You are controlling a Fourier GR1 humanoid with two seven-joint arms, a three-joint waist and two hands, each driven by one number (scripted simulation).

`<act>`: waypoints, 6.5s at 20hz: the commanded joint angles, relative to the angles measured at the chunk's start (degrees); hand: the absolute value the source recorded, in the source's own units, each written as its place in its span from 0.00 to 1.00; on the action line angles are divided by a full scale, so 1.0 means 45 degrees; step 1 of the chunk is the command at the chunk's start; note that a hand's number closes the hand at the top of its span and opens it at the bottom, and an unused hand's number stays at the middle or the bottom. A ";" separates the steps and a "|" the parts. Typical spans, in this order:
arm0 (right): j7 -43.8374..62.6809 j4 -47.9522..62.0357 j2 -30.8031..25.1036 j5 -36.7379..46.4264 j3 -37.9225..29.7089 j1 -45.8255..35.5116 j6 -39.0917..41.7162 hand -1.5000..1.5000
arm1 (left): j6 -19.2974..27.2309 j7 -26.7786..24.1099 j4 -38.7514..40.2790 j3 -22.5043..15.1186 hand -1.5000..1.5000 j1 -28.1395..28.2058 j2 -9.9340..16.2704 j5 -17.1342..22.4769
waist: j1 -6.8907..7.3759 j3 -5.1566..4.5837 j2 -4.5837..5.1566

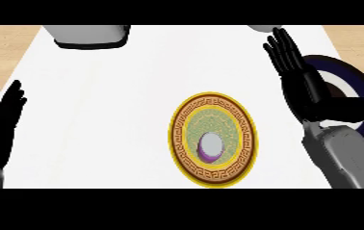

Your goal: Pick the can from the plate and place it in the plate

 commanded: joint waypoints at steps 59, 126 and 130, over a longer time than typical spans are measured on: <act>1.9204 -0.1670 0.4437 1.3707 0.5471 0.0513 0.2068 0.00 | -0.1861 -0.1372 0.2553 -0.1356 0.50 -0.3638 -0.2810 -0.0283 | 0.0054 -0.0141 0.0116; -0.6342 1.1924 -0.5253 0.9475 -0.6541 -0.1677 0.4758 1.00 | -0.2492 -0.0550 0.2147 -0.0632 0.50 -0.4291 -0.3976 -0.1625 | 0.0441 -0.0112 0.0209; -0.6050 1.2123 -0.4494 1.1208 -0.5350 -0.2049 0.2858 1.00 | -0.2786 -0.1321 0.3037 -0.0506 0.50 -0.4453 -0.4027 -0.1496 | 0.0432 -0.0116 0.0258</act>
